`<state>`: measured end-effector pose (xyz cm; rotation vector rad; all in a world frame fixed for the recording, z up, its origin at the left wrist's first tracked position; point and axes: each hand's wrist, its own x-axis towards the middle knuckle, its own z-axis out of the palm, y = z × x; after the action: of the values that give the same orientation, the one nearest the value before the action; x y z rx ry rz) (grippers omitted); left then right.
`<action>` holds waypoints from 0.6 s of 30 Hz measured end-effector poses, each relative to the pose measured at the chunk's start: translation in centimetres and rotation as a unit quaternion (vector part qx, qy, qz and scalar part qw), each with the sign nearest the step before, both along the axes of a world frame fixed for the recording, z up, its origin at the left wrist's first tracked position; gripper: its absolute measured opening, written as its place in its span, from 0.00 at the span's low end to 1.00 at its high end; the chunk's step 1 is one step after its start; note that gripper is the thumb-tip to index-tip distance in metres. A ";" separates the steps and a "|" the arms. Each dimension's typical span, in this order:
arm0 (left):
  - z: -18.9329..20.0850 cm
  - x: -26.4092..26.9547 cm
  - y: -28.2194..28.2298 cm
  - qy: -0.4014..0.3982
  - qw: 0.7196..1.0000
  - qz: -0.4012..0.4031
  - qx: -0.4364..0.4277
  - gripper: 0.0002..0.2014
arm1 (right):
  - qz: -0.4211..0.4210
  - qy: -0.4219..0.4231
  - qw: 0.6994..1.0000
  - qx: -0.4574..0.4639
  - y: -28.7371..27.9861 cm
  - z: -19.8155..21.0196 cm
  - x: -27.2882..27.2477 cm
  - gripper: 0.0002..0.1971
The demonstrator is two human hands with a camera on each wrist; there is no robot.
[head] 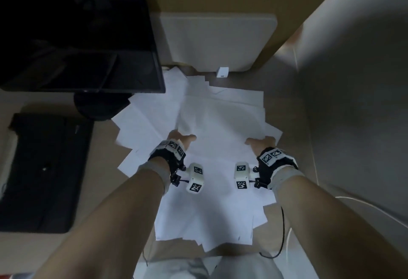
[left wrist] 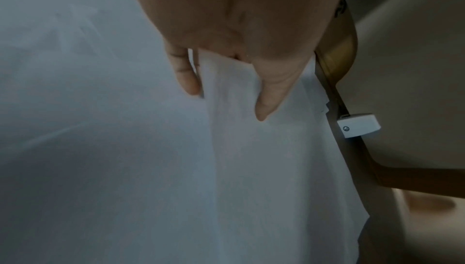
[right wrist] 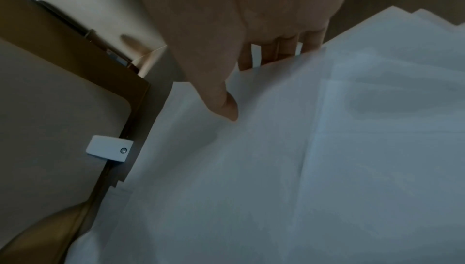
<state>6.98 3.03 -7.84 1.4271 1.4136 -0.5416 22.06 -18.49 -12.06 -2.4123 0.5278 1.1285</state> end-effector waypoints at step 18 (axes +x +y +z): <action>2.8 -7.0 -11.3 -0.073 0.933 0.291 -0.199 0.06 | -0.006 0.164 0.963 0.214 0.4 7.0 -4.3 0.24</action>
<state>0.00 -8.31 -5.09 0.6636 1.4199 -0.3019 17.73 -18.12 -5.07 -1.8625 0.3506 1.4767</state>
